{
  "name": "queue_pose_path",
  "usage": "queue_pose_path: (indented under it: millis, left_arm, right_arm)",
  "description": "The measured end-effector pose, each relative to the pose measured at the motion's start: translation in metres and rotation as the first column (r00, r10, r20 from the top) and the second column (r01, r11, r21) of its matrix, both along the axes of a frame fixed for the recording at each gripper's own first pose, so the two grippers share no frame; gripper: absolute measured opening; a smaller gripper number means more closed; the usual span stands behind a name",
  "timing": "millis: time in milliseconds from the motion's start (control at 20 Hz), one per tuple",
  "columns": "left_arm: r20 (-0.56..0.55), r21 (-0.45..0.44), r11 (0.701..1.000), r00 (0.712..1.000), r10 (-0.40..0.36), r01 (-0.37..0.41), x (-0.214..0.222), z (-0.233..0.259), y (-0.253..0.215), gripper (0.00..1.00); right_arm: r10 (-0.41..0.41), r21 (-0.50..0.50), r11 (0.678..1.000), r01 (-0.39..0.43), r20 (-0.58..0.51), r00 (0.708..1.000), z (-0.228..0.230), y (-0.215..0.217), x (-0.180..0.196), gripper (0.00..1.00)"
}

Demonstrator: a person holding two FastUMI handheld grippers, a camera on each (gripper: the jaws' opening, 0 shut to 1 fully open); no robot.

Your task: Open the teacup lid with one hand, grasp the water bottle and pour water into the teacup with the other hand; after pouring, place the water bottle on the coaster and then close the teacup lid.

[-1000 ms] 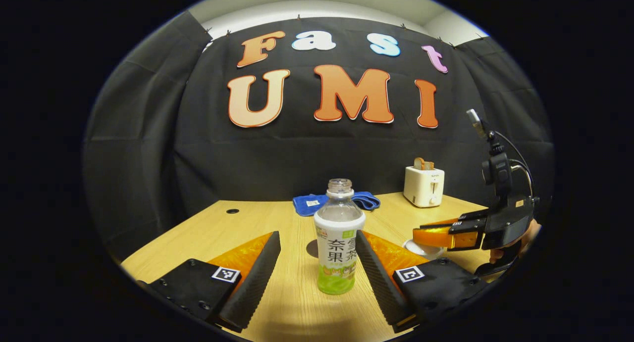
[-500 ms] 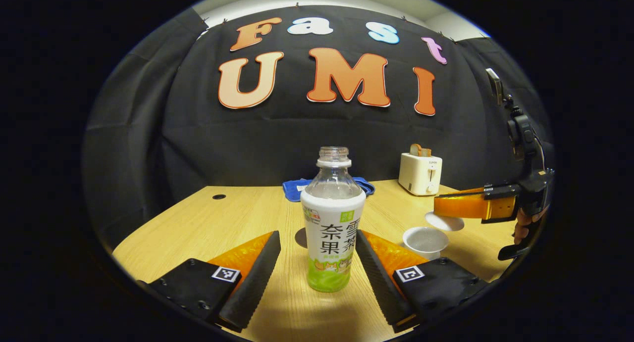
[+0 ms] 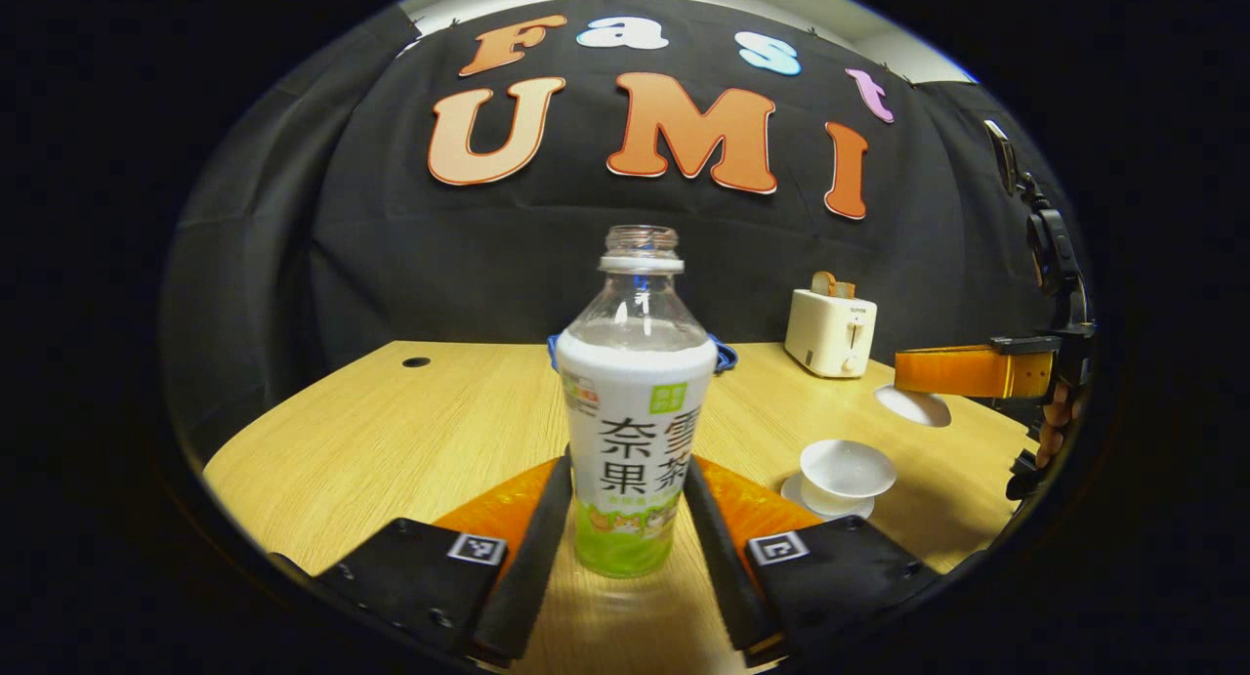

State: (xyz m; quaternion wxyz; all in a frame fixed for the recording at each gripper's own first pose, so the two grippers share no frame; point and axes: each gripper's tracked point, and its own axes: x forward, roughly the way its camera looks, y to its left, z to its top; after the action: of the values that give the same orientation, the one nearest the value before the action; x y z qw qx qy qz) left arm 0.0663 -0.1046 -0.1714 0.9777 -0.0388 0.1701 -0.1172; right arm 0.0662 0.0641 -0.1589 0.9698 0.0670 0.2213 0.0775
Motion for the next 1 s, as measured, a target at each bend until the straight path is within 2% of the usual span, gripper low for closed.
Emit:
queue_pose_path:
  millis: [200,300,500,800,1000]
  left_arm:
    - [-0.002,0.024,1.000,1.000,-0.005,0.005,0.002,0.000,0.000,0.67]
    - [-0.009,0.041,0.999,1.000,-0.006,0.007,0.003,0.000,0.001,0.66]
    - [0.023,0.158,0.987,1.000,-0.001,-0.003,0.006,0.005,0.015,0.65]
    - [0.084,0.332,0.943,0.996,-0.031,0.001,0.015,0.022,0.019,0.65]
    - [0.107,0.476,0.879,0.992,-0.067,0.008,0.018,0.027,0.020,0.65]
  right_arm:
    - [-0.013,0.006,1.000,0.013,0.013,1.000,0.005,-0.005,-0.001,0.19]
    - [-0.020,0.003,1.000,0.020,0.020,1.000,0.008,-0.009,-0.002,0.19]
    - [-0.033,0.002,0.999,0.033,0.039,0.999,0.014,-0.014,-0.006,0.19]
    - [-0.065,-0.008,0.998,0.066,0.078,0.995,0.028,-0.029,-0.007,0.19]
    - [-0.077,-0.001,0.997,0.077,0.104,0.992,0.036,-0.037,-0.010,0.19]
